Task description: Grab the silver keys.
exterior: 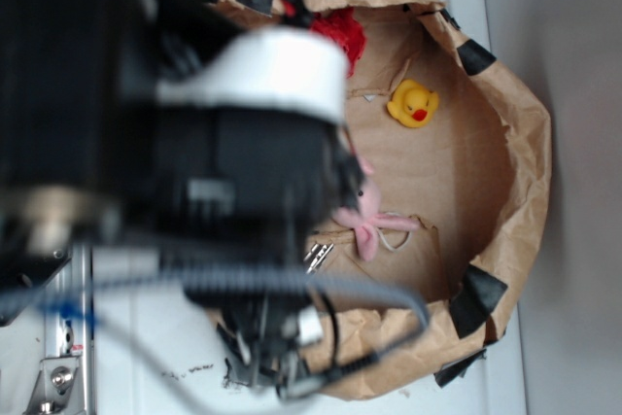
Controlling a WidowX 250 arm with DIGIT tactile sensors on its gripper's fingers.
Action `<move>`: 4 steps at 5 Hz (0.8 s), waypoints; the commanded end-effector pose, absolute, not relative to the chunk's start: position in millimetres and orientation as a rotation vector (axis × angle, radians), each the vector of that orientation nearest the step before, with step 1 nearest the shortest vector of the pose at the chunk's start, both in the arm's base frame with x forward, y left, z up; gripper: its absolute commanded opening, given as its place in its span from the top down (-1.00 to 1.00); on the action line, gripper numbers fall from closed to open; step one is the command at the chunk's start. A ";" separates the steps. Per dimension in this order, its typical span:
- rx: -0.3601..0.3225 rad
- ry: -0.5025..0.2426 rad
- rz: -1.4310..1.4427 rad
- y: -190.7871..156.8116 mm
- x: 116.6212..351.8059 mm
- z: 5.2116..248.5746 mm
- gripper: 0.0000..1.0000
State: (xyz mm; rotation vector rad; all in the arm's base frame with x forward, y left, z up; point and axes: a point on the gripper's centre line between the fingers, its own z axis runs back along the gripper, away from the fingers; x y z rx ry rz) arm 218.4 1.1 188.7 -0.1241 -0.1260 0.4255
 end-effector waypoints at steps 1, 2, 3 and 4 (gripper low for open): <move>-0.133 -0.115 0.491 44.8 207.8 144.5 -1.00; -0.095 -0.094 0.446 44.2 209.5 135.9 -1.00; -0.095 -0.094 0.446 44.2 209.5 135.9 -1.00; -0.095 -0.094 0.446 44.2 209.5 135.9 -1.00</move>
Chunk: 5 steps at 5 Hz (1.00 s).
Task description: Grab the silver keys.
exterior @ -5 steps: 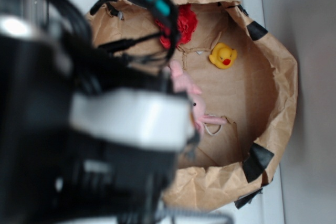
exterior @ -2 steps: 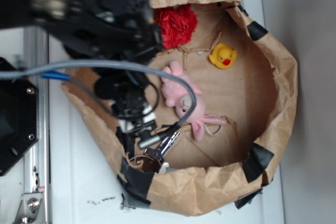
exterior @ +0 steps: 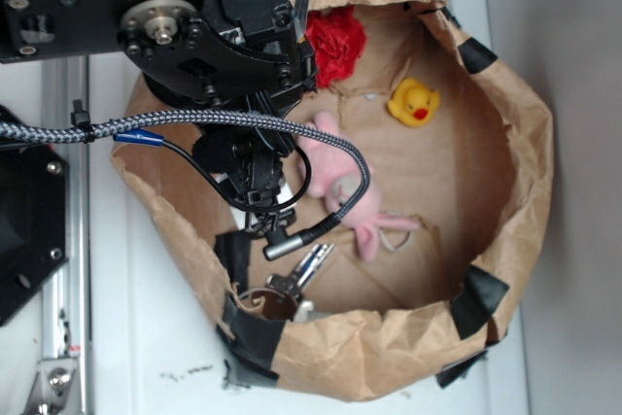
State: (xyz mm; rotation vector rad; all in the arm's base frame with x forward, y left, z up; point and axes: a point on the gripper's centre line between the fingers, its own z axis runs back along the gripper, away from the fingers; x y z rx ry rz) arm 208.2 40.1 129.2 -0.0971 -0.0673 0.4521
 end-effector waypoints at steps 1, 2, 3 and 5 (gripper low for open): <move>-0.095 -0.094 0.446 44.2 209.5 135.9 -1.00; -0.095 -0.094 0.446 44.2 209.5 135.9 -1.00; -0.099 -0.109 0.439 41.2 226.5 118.7 -1.00; -0.133 -0.130 0.472 17.8 275.9 110.2 -1.00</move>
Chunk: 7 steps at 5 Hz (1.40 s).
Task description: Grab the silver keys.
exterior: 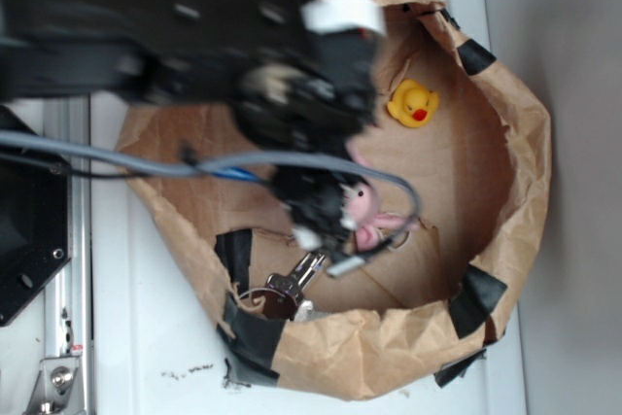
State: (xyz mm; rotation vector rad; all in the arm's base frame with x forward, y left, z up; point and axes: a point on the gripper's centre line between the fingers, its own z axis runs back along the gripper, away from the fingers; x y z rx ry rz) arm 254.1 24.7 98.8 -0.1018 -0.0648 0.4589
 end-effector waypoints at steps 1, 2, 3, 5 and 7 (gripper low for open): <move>-0.141 -0.142 0.485 12.4 280.3 94.3 -1.00; -0.132 -0.150 0.495 18.3 277.9 80.9 -1.00; -0.135 -0.134 0.477 19.9 271.2 73.9 -1.00; -0.149 -0.102 0.377 10.7 250.2 75.0 -1.00; -0.177 -0.081 0.336 2.3 222.5 72.9 -1.00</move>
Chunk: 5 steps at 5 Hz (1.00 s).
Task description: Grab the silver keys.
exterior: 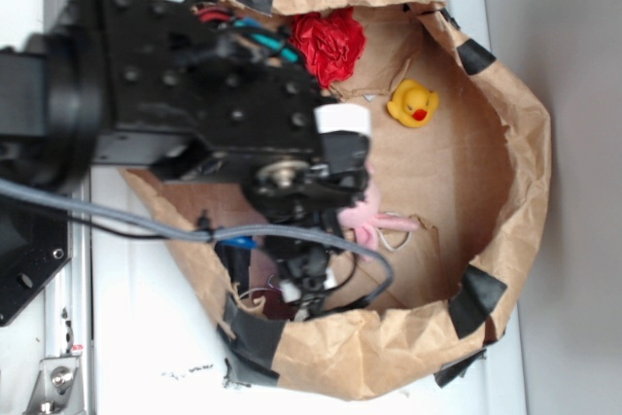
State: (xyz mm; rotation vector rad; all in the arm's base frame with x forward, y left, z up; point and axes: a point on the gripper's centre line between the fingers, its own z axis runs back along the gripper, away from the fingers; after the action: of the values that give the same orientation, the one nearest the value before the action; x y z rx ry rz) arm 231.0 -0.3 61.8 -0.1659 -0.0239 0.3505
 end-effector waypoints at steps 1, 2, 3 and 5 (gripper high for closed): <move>-0.208 -0.102 0.349 -3.3 221.9 65.2 -1.00; -0.241 -0.091 0.350 -11.3 225.4 58.4 -1.00; -0.241 -0.091 0.350 -11.3 225.4 58.4 -1.00; -0.241 -0.091 0.350 -11.3 225.4 58.4 -1.00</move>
State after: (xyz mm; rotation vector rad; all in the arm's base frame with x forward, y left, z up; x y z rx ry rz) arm 223.1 -11.8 51.8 -0.2364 -0.0661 0.3706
